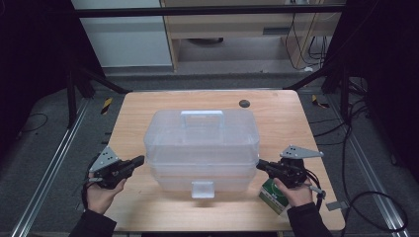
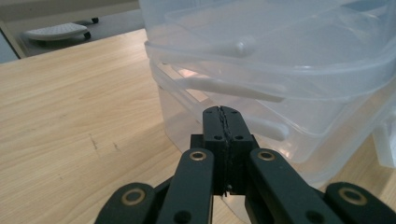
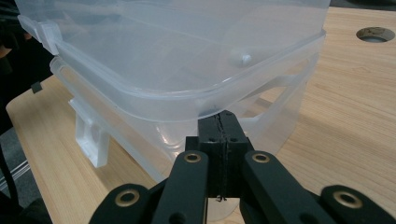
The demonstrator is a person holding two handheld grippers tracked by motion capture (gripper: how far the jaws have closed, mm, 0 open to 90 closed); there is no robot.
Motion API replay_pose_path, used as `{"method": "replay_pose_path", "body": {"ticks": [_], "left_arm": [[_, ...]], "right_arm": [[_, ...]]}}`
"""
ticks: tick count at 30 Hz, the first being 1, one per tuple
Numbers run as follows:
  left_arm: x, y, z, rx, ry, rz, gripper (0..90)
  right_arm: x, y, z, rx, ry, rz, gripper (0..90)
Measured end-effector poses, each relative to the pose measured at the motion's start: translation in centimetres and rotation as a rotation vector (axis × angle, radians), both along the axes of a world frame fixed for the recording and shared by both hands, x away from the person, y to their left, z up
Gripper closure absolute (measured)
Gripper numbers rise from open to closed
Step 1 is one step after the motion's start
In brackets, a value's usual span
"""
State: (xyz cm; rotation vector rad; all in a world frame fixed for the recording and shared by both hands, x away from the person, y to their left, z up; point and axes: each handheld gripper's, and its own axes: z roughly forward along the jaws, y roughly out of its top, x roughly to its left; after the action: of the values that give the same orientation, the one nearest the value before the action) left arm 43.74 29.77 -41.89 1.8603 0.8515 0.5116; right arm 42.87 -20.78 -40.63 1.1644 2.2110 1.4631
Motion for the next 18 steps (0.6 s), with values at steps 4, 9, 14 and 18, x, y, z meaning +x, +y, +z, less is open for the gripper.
{"method": "replay_pose_path", "body": {"ticks": [4,9,14,18], "left_arm": [[-0.2,-0.7,0.1,-0.008,-0.008,-0.054,89.6],[-0.5,-1.1,0.4,-0.022,-0.025,-0.088,89.5],[-0.5,-1.3,0.7,-0.038,-0.031,-0.09,89.5],[-0.5,-1.3,1.0,-0.045,-0.039,-0.079,89.5]], "right_arm": [[0.1,0.1,-0.1,-0.003,0.004,-0.002,89.9],[0.1,0.1,-0.1,-0.001,0.002,-0.004,89.9],[0.2,0.0,0.2,0.008,-0.009,-0.007,89.8],[0.3,0.0,0.4,0.022,-0.015,-0.014,89.1]]}}
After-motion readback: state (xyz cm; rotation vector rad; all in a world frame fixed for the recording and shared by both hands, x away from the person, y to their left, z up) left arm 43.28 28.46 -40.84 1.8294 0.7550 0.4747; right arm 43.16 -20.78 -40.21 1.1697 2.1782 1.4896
